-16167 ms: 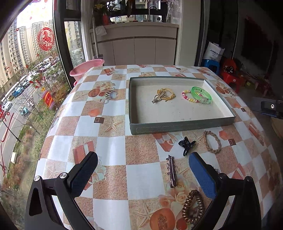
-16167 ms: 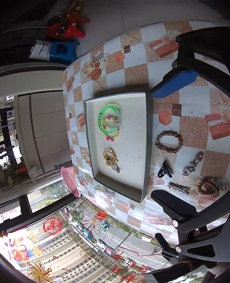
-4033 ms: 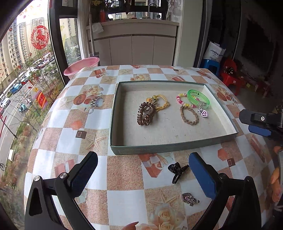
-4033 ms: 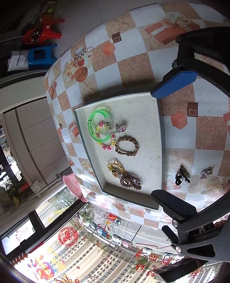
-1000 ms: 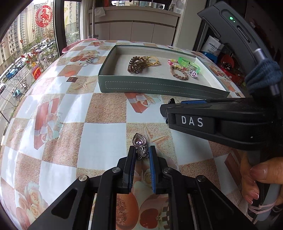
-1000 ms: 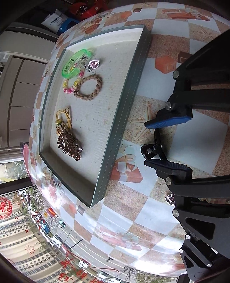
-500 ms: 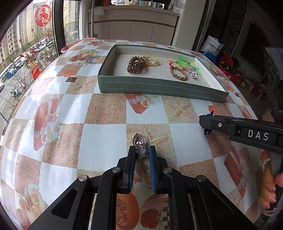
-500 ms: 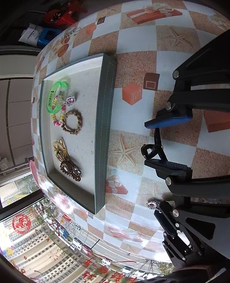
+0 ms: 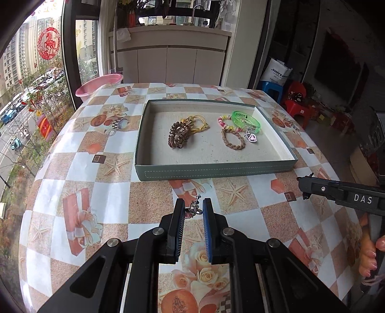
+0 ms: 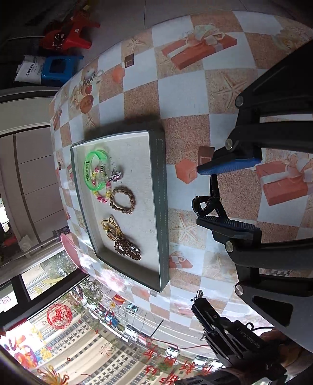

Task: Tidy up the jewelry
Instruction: 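Carry the heart pendant with left tool while right tool carries the claw clip into the tray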

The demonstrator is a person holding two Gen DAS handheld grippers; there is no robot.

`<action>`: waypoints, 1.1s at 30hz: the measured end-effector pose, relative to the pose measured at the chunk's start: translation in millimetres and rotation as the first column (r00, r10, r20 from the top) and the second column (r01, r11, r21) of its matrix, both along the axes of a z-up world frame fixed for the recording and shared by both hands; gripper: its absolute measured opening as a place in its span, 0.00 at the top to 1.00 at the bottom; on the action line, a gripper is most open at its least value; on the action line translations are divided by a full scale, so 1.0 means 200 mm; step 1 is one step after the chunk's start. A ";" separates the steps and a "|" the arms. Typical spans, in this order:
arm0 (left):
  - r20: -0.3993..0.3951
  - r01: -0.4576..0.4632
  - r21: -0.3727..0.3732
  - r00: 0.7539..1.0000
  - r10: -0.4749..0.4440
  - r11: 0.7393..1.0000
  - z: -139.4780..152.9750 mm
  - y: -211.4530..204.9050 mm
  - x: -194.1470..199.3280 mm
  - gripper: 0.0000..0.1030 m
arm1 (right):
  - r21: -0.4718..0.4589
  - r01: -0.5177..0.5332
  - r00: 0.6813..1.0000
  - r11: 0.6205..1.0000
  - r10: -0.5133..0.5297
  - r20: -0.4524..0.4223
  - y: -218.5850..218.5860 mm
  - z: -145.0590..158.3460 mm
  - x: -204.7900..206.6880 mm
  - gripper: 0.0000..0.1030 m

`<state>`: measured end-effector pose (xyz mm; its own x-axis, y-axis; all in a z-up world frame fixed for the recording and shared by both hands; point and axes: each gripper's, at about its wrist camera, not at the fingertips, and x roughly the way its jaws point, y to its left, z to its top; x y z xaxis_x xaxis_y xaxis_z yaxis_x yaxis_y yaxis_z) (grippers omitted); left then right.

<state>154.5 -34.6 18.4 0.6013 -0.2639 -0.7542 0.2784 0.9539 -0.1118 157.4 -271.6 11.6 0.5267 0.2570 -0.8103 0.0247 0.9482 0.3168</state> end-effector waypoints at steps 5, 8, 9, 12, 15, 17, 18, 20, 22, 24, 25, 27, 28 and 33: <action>0.023 0.013 -0.017 1.000 -0.013 1.000 0.10 -0.02 0.13 0.73 | -0.007 0.007 1.000 1.000 -0.007 0.030 -0.04 0.11 0.09 0.63; 0.044 0.026 -0.008 0.999 -0.026 1.000 0.15 -0.05 0.21 0.73 | -0.019 0.011 0.999 1.000 -0.010 0.045 -0.05 0.16 0.17 0.63; 0.052 0.027 -0.002 0.998 -0.027 1.000 0.16 -0.06 0.24 0.73 | -0.024 0.013 0.999 1.000 -0.012 0.048 -0.05 0.16 0.20 0.63; 0.045 0.032 -0.012 0.998 -0.031 0.999 0.18 -0.10 0.35 0.73 | -0.018 0.021 0.999 1.000 -0.020 0.048 -0.07 0.18 0.29 0.63; 0.041 0.037 -0.005 0.998 -0.037 0.999 0.17 -0.14 0.45 0.73 | -0.015 0.032 0.999 0.999 -0.031 0.039 -0.08 0.16 0.39 0.63; 0.034 0.047 0.012 0.998 -0.047 0.999 0.15 -0.18 0.51 0.73 | -0.022 0.031 0.999 0.999 -0.031 0.024 -0.08 0.13 0.45 0.63; 0.029 0.048 0.021 0.998 -0.048 0.999 0.12 -0.20 0.54 0.73 | -0.024 0.028 0.999 0.999 -0.028 0.015 -0.08 0.11 0.47 0.63; 0.003 0.054 0.026 0.999 -0.055 0.998 0.07 -0.24 0.58 0.73 | -0.035 0.022 1.000 0.999 -0.022 0.001 -0.06 0.06 0.51 0.63; -0.025 0.066 0.031 0.998 -0.065 0.997 0.01 -0.27 0.62 0.73 | -0.036 0.016 1.000 0.999 -0.017 -0.019 -0.06 0.01 0.54 0.63; -0.037 0.073 0.060 0.997 -0.070 0.996 -0.05 -0.31 0.65 0.73 | -0.043 0.012 0.999 0.999 -0.013 -0.041 -0.05 -0.04 0.57 0.63; -0.041 0.078 0.074 0.996 -0.076 0.994 -0.07 -0.33 0.67 0.73 | -0.048 0.010 0.998 0.999 -0.013 -0.057 -0.05 -0.07 0.58 0.63; -0.050 0.091 0.095 0.995 -0.086 0.991 -0.11 -0.37 0.69 0.73 | -0.058 0.009 0.996 0.998 -0.014 -0.087 -0.05 -0.12 0.61 0.63; -0.053 0.094 0.100 0.995 -0.089 0.991 -0.13 -0.38 0.70 0.73 | -0.060 0.010 0.995 0.998 -0.016 -0.096 -0.05 -0.15 0.62 0.63; -0.072 0.080 0.098 0.995 -0.073 0.992 -0.19 -0.40 0.76 0.73 | -0.078 0.029 0.994 0.997 -0.037 -0.105 -0.07 -0.21 0.67 0.63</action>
